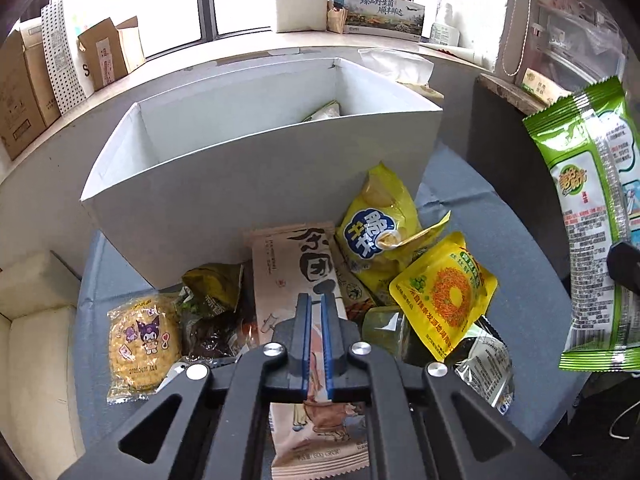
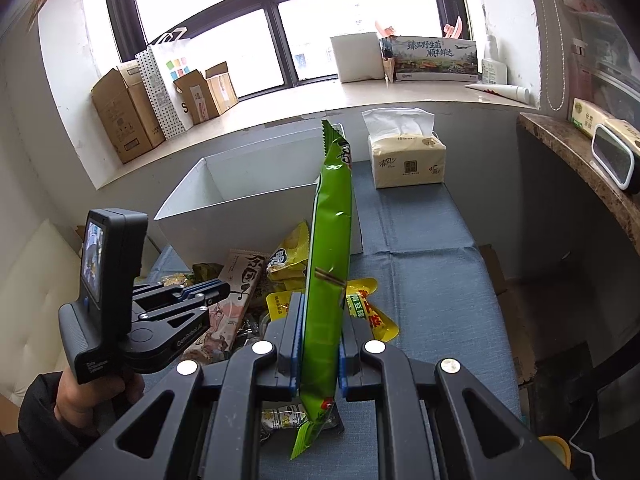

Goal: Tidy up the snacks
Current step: 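Grasp the pink-white dango packet with the left gripper while right holds the green stick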

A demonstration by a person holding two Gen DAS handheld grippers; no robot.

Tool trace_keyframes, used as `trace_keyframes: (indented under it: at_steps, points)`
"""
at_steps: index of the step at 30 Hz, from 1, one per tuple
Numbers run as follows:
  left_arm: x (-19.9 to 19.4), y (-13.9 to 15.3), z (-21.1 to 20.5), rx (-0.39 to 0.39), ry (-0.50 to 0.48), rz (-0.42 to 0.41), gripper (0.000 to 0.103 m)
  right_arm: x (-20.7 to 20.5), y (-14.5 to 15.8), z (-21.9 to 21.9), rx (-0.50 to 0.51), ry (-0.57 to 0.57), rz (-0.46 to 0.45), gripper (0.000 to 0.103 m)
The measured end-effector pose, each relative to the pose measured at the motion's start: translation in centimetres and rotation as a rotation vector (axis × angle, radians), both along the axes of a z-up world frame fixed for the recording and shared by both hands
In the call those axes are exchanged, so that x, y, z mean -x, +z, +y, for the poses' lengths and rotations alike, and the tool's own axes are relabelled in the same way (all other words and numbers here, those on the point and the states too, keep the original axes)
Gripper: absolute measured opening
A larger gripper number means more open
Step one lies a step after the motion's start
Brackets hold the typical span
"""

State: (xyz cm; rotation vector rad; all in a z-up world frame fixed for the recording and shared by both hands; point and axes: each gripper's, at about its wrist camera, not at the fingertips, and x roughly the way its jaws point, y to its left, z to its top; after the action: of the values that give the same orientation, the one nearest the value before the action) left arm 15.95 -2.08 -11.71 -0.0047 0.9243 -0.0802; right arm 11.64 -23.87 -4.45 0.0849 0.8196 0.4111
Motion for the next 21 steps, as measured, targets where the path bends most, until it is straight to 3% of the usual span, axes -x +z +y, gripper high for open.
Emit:
trace_keyframes:
  at_steps: [5, 6, 7, 8, 9, 10, 13, 16, 21]
  points:
    - [0.8, 0.6, 0.2, -0.004, -0.013, 0.014, 0.005, 0.1, 0.0, 0.2, 0.003, 0.006, -0.002, 0.014]
    - [0.7, 0.2, 0.3, 0.013, -0.017, 0.03, 0.009, 0.1, 0.0, 0.2, 0.002, 0.009, -0.001, 0.014]
    - [0.4, -0.2, 0.6, 0.041, -0.021, 0.054, 0.034, 0.1, 0.0, 0.3, 0.002, 0.01, 0.0, 0.014]
    - [-0.1, -0.7, 0.6, 0.056, -0.024, 0.081, 0.052, 0.1, -0.1, 0.3, 0.003, 0.012, 0.001, 0.014]
    - [-0.5, -1.0, 0.4, 0.054, -0.026, 0.087, 0.084, 0.2, -0.1, 0.5, 0.004, 0.015, 0.004, 0.014]
    - [-0.9, -1.2, 0.4, 0.04, -0.02, 0.078, 0.1, 0.1, -0.2, 0.5, 0.004, 0.017, 0.006, 0.014]
    - [-2.3, -2.0, 0.2, 0.027, -0.012, 0.095, 0.101, 0.0, -0.2, 0.4, 0.003, 0.018, 0.008, 0.014]
    - [-3.4, -3.0, 0.1, -0.038, 0.024, 0.116, 0.101, 0.0, -0.2, 0.1, -0.002, 0.01, 0.011, 0.014]
    - [-4.1, -4.1, 1.2, -0.024, 0.07, 0.148, 0.1, 0.0, -0.3, -0.1, -0.008, 0.0, 0.016, 0.014]
